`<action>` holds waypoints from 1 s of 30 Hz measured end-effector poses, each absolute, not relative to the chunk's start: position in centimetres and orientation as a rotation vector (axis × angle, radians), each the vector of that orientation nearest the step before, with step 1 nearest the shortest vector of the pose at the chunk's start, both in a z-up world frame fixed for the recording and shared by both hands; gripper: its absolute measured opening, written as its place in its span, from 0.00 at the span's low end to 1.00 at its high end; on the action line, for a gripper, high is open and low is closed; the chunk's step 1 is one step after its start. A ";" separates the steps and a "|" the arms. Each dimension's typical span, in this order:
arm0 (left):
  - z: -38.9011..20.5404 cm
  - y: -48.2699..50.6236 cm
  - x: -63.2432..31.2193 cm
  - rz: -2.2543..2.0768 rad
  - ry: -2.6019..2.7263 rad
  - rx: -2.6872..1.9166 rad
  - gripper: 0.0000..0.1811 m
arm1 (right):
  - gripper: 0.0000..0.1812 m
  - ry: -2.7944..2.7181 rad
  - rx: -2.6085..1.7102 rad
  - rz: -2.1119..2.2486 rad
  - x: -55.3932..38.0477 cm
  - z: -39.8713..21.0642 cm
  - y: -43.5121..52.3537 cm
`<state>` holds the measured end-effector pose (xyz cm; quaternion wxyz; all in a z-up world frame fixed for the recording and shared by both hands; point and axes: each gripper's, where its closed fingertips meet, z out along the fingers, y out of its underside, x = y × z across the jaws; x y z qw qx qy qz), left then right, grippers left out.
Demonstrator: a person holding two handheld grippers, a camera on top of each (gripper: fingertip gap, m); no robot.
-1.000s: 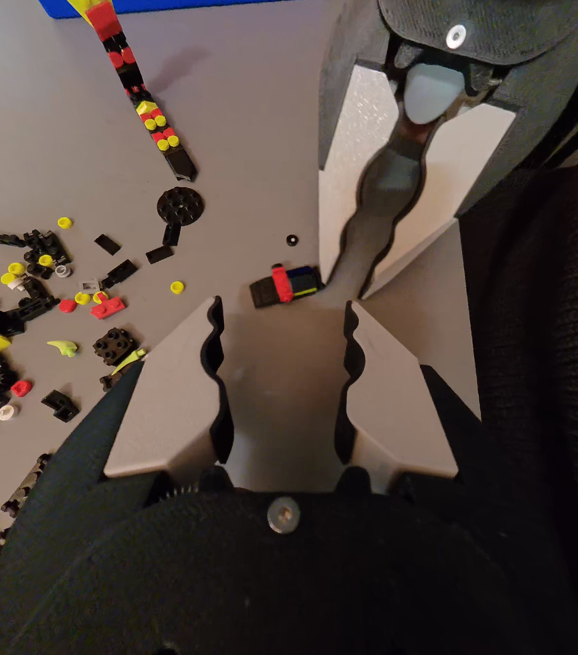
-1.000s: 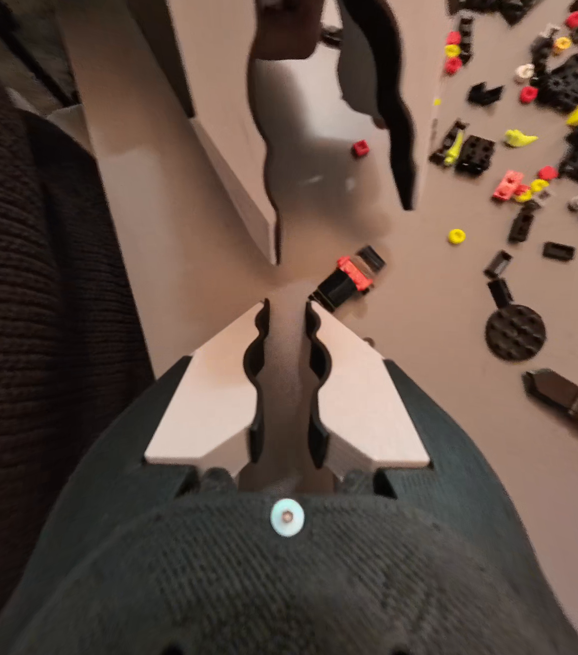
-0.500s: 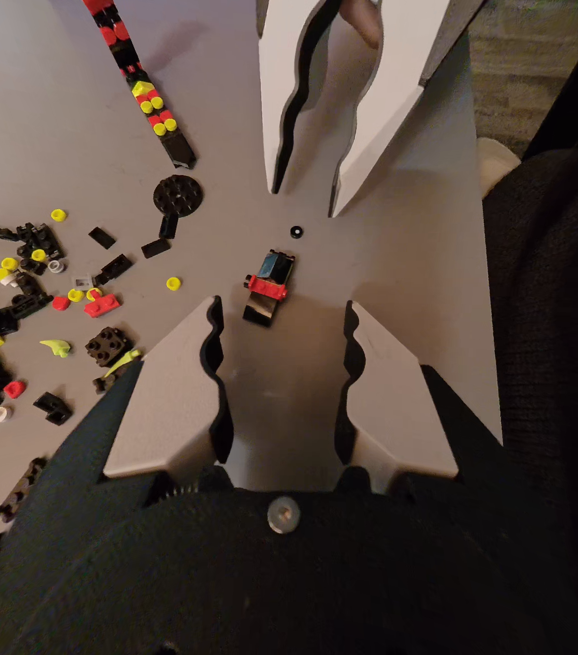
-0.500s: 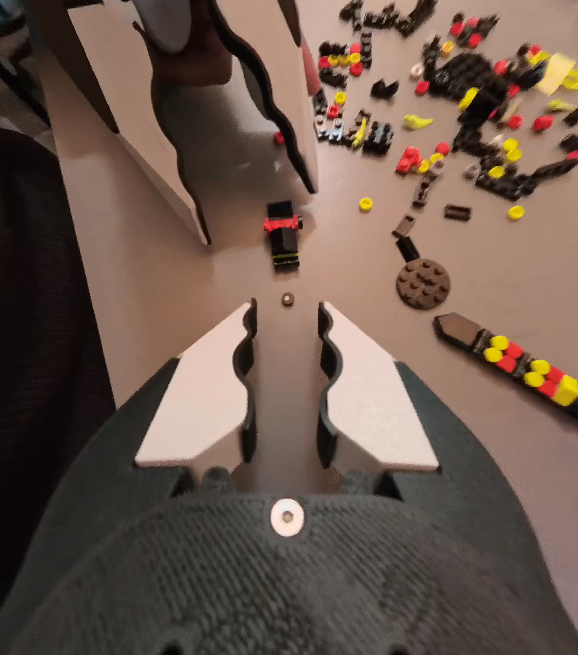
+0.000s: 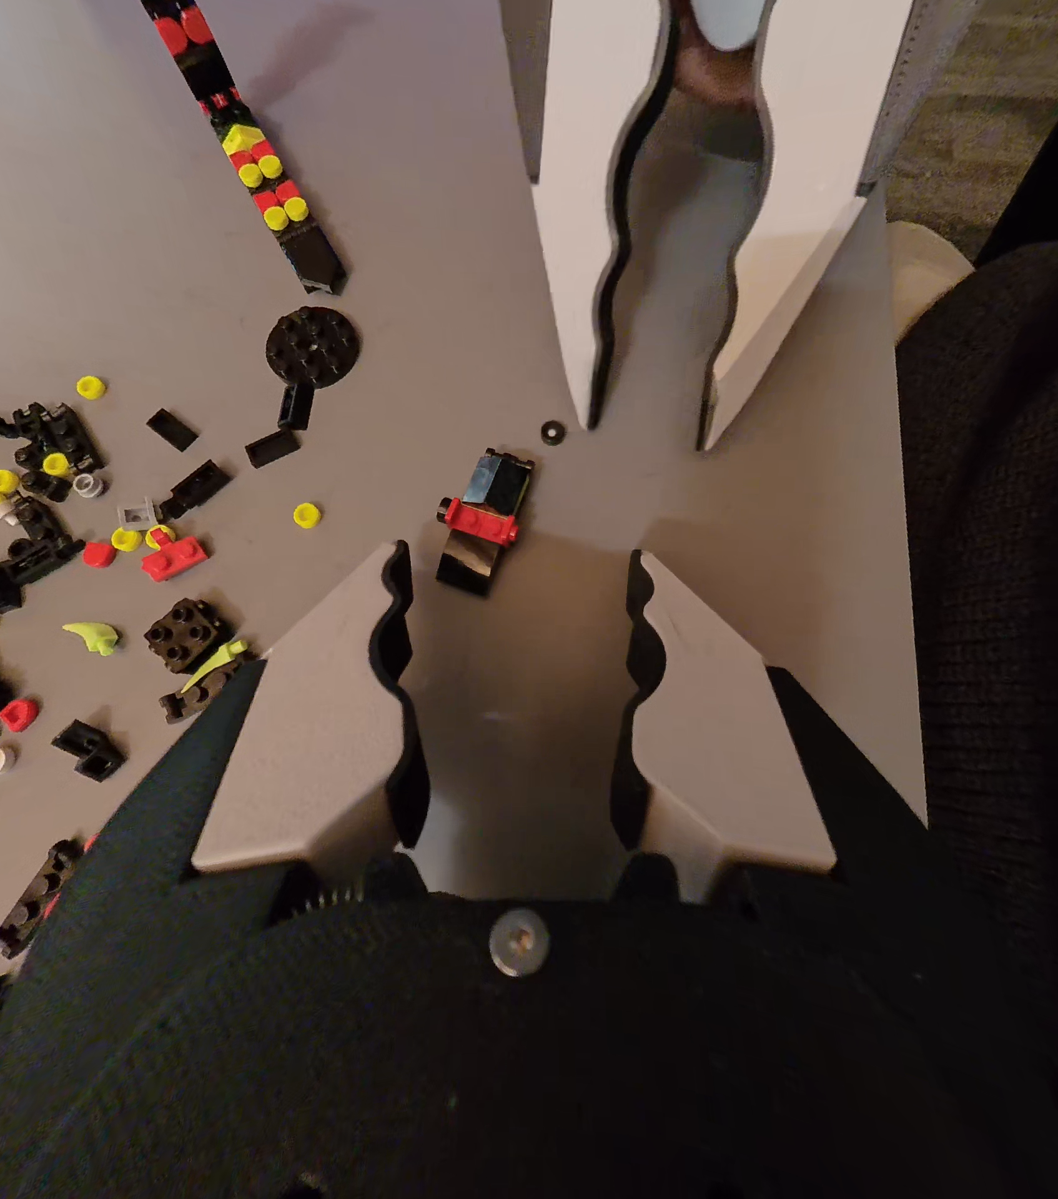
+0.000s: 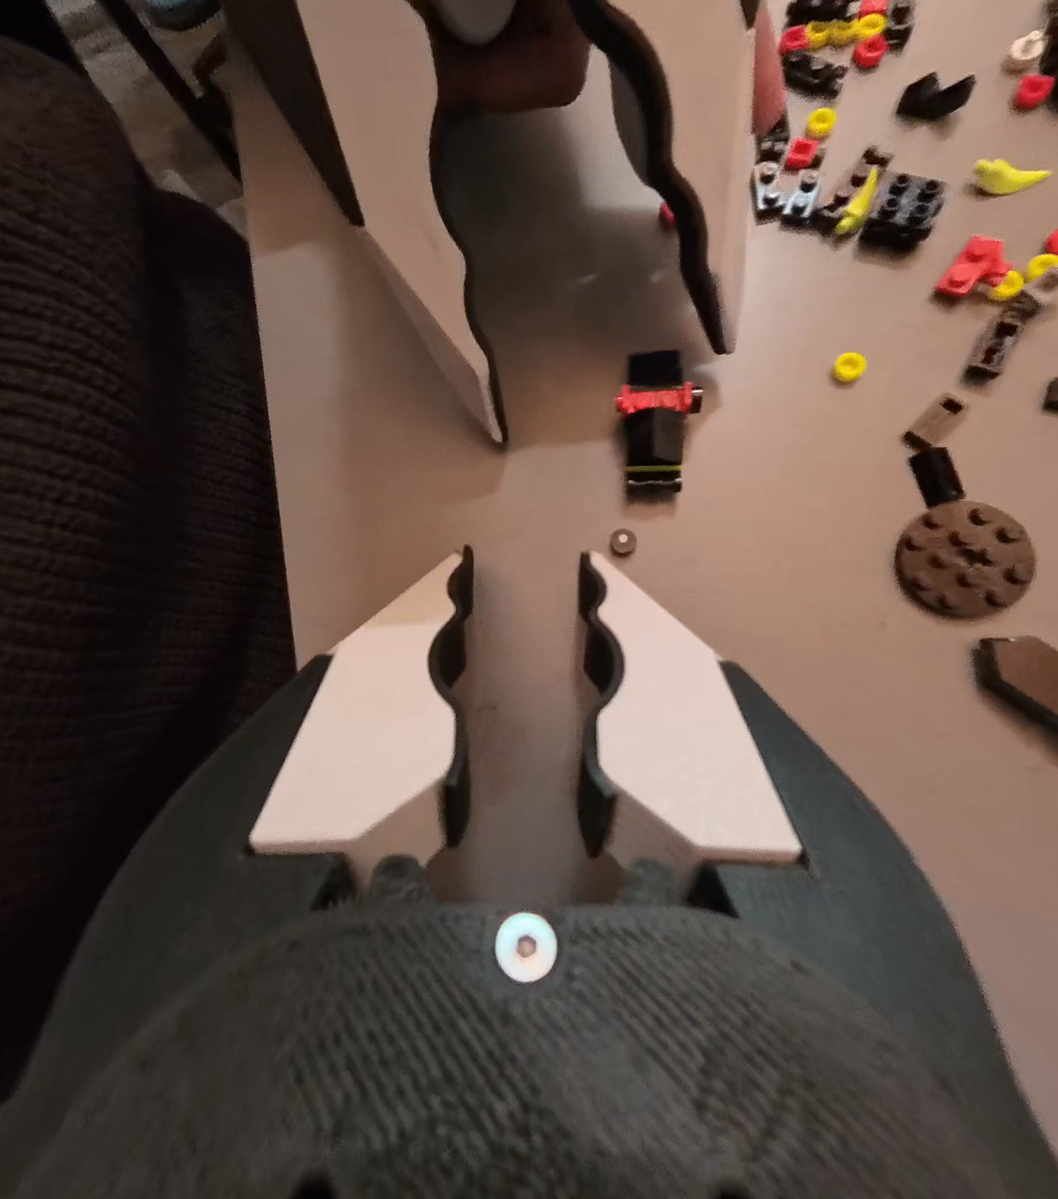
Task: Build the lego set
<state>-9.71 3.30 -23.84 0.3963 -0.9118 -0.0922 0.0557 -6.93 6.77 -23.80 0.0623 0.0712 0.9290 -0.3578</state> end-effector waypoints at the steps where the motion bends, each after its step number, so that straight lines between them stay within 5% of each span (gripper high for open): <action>1: -23.9 3.3 -9.7 0.140 -0.235 -2.311 0.36 | 0.19 2.818 0.212 -1.079 -7.0 -23.8 6.8; 30: -24.1 3.1 -9.3 0.110 -0.228 -2.327 0.32 | 0.18 2.912 0.165 -1.080 -6.9 -24.0 6.0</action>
